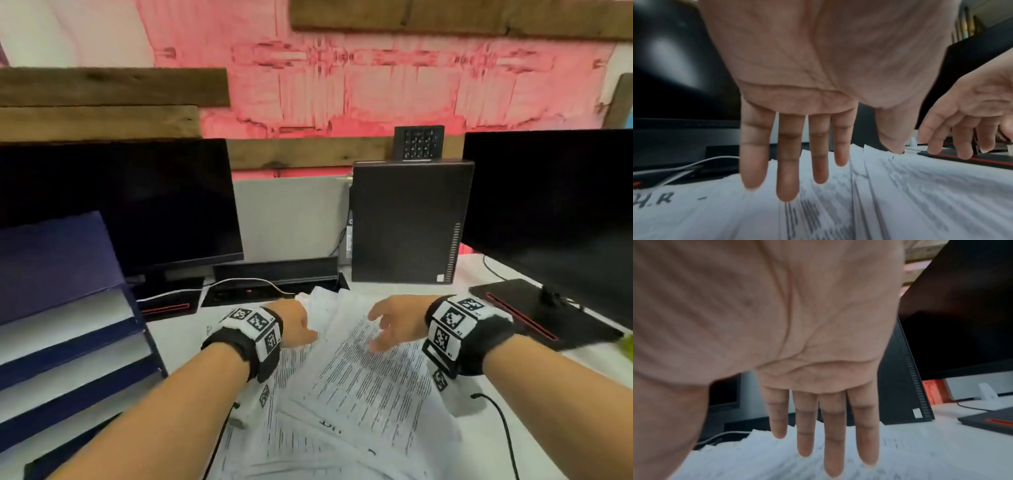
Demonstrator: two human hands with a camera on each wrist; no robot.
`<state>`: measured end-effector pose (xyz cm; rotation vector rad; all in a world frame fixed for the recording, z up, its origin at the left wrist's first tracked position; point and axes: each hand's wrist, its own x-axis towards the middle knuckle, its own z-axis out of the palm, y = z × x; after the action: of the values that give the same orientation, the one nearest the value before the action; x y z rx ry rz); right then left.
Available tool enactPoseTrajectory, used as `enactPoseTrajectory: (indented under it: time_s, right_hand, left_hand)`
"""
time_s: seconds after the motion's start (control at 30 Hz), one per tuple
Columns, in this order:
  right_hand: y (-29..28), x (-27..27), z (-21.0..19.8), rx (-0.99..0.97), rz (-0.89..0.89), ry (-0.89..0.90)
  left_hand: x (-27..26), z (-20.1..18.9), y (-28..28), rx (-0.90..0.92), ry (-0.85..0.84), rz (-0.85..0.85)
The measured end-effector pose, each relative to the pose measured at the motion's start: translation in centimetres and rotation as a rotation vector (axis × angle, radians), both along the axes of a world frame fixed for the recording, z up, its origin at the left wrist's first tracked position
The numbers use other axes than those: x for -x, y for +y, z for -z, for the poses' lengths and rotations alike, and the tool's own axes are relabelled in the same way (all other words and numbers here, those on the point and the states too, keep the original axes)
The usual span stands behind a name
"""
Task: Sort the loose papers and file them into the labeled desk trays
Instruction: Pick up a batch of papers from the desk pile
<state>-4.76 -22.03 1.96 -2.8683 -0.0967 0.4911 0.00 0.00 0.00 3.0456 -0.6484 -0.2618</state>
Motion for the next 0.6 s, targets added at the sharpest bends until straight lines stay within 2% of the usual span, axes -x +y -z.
enactPoseTrajectory:
  time_s: [0.2,0.3,0.43,0.6]
  right_hand:
    - [-0.1,-1.3,3.1,0.046,-0.052,0.151]
    - [0.0,-1.7,4.5,0.010,-0.099,0.142]
    - [1.0,-2.0,5.7,-0.005,-0.165,0.159]
    - [2.2,-1.6,5.7,-0.020,-0.215,0.116]
  left_hand:
    - [-1.1,4.0,0.5,-0.050,0.213,-0.066]
    - [-1.2,4.2,1.0,-0.020,0.220,-0.053]
    - [-1.5,3.9,2.1,0.097,0.240,-0.136]
    - [-0.8,4.5,2.4,0.093,0.255,-0.179]
